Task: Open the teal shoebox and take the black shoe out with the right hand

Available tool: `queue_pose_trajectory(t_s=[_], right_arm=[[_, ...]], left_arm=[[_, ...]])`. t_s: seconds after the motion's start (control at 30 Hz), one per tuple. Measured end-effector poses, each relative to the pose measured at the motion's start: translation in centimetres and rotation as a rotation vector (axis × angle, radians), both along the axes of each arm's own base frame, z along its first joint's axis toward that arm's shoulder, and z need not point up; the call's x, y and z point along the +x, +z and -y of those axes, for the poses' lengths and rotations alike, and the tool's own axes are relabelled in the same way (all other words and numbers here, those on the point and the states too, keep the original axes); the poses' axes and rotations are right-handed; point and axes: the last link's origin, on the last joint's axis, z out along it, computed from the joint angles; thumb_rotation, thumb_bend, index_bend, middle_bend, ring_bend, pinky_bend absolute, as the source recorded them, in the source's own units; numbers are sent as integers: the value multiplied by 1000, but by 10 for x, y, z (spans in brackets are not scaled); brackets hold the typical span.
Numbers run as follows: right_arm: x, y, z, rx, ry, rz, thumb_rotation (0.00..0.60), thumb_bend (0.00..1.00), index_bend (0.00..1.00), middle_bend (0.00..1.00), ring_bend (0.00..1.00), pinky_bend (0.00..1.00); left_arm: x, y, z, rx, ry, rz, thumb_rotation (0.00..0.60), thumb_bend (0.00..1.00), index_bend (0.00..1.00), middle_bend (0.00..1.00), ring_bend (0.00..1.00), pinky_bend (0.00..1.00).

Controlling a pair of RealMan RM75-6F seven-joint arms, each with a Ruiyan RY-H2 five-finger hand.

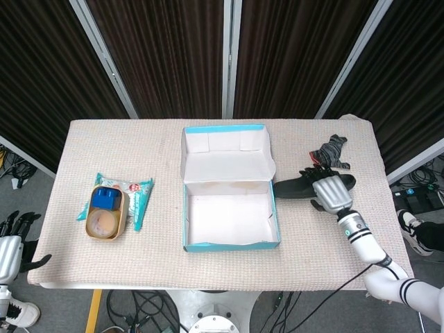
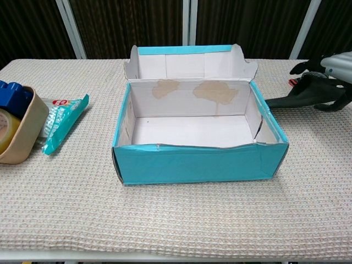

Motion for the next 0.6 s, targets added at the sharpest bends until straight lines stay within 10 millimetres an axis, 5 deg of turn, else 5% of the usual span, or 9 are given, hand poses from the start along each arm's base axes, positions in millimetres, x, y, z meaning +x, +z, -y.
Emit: queue_pose_trajectory(t_s=[0.17, 0.3, 0.43, 0.6], right_arm=[[7, 2, -26, 62, -17, 68, 600, 205, 0, 0, 0, 0], [4, 24, -41, 12, -6, 115, 600, 208, 0, 51, 0, 10], [1, 51, -57, -84, 0, 194, 600, 208, 91, 187, 51, 126], [-8, 93, -94, -220, 2, 318, 600, 207, 164, 209, 70, 148]], left_arm=[[3, 1, -4, 1, -15, -5, 600, 75, 186, 143, 44, 140], [5, 3, -7, 4, -26, -9, 600, 75, 185, 143, 44, 141], [10, 3, -11, 1, -42, -13, 600, 75, 186, 143, 44, 141], [15, 1, -15, -1, -57, -23, 600, 75, 186, 143, 44, 140]])
